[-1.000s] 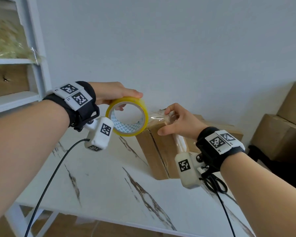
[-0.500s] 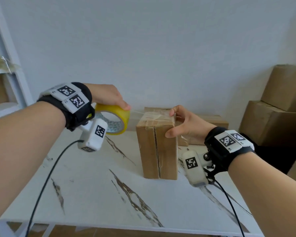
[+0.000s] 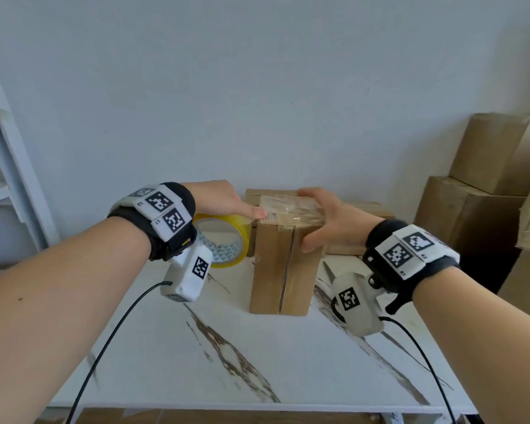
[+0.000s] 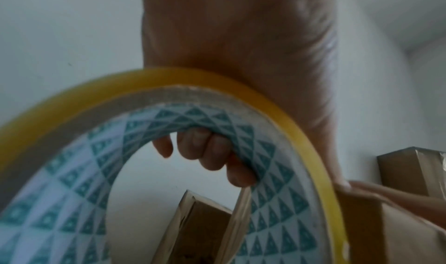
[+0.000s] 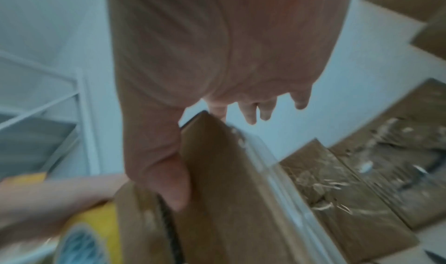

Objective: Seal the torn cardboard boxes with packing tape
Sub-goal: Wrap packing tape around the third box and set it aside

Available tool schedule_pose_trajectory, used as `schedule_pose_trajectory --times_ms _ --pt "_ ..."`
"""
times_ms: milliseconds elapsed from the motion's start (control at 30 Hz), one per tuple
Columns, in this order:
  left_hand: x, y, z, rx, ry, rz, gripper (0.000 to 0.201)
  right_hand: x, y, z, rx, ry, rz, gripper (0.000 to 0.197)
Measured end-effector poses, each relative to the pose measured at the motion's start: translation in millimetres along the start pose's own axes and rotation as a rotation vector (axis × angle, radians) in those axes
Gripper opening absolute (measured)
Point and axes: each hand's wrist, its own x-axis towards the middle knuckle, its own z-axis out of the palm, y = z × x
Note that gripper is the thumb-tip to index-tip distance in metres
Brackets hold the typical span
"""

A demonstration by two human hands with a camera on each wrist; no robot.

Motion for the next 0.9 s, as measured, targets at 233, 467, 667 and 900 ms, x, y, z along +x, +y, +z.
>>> schedule_pose_trajectory --times_ms 233,467,667,900 --pt "8 -5 7 -0.072 -0.005 0.015 0.060 27 -42 20 -0.550 -0.135 -0.036 0.113" --pt "9 -21 11 -0.209 -0.037 0.111 0.047 34 -57 11 -0.438 -0.161 0.065 0.091" --pt "3 -32 12 -0.252 -0.119 0.142 0.040 48 -72 15 -0.526 -0.229 0.036 0.108" --pt "3 -32 6 -0.326 -0.177 0.164 0.037 54 -76 22 -0.672 -0.259 0.036 0.078"
